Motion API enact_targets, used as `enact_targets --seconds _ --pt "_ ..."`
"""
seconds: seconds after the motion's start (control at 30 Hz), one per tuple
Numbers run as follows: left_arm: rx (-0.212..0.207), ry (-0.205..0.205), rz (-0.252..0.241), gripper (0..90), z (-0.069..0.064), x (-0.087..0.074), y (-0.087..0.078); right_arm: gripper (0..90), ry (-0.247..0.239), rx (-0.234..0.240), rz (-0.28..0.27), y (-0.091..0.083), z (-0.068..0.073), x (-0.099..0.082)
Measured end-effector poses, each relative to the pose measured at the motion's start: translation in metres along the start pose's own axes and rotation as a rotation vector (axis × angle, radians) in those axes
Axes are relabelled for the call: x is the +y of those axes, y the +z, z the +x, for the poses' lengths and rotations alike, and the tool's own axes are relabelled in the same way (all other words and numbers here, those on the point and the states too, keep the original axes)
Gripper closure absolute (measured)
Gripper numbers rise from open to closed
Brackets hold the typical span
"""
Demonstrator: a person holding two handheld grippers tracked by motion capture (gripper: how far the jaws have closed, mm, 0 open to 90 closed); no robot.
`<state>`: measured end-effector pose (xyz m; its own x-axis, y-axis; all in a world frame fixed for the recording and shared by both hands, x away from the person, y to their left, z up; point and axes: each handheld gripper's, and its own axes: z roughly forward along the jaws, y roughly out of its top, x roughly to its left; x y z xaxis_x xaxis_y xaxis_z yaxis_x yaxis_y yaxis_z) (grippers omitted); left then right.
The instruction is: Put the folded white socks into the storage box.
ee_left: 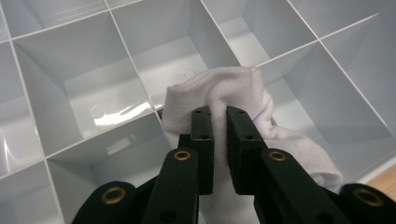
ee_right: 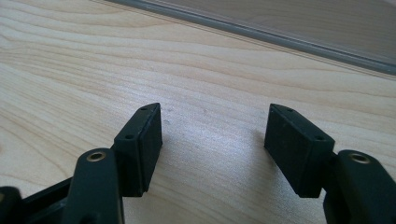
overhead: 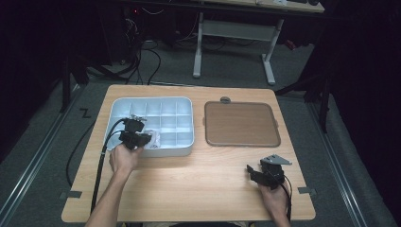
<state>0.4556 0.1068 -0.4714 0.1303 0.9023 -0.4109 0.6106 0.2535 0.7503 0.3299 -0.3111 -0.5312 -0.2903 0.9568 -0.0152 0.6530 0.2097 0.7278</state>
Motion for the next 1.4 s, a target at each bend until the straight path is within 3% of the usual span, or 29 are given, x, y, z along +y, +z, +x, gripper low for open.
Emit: enact_targets --seconds 0.83,1.4 --pt "-0.007 -0.013 0.047 83.0 0.003 0.0 0.005 37.3 0.0 -0.001 0.0 0.0 0.0 0.0" --pt "0.016 0.005 0.131 83.3 0.005 -0.001 0.016 37.3 -0.001 -0.001 0.0 0.0 0.0 0.0"
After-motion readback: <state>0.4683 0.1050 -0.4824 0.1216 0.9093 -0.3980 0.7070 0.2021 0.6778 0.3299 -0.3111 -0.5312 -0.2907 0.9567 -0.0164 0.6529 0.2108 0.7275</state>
